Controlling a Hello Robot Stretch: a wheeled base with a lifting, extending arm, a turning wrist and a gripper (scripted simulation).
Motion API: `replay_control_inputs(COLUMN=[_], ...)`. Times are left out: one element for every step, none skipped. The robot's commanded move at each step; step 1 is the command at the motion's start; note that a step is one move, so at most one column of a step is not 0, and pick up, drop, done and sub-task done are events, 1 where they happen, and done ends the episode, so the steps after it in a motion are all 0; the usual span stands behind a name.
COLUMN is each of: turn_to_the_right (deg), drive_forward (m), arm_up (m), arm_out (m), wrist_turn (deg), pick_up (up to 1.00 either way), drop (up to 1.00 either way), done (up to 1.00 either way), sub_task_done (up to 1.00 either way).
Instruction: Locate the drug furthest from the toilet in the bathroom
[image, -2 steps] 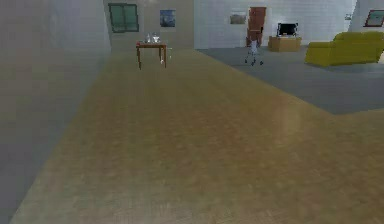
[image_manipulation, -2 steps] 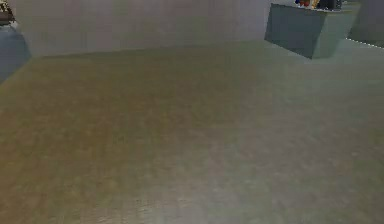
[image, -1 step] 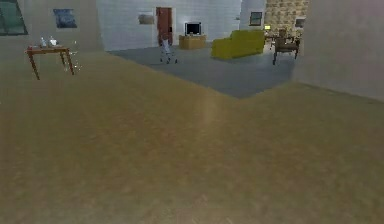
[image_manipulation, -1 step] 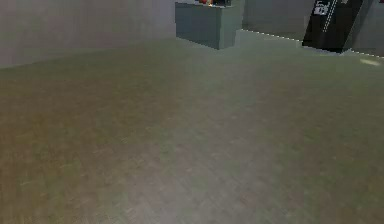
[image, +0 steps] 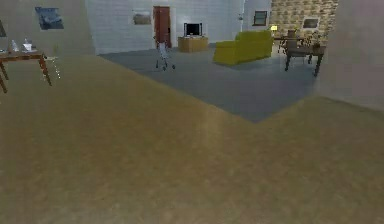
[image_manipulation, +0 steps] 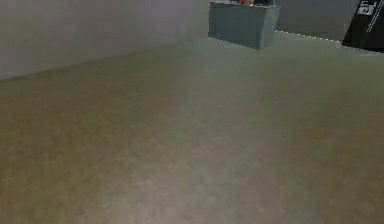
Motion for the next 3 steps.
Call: replay_control_inputs(turn_to_the_right=[0.0, 0.0, 0.0], drive_forward=[1.00, 1.00, 1.00], arm_up=[0.00, 0.00, 0.00], arm_out=[0.00, 0.00, 0.00], wrist_turn=[0.0, 0.0, 0.0], pick_up=[0.00, 0.00, 0.00], drop=[0.00, 0.00, 0.00], done=[0.00, 0.00, 0.00], sub_task_done=[0.00, 0.00, 0.00])
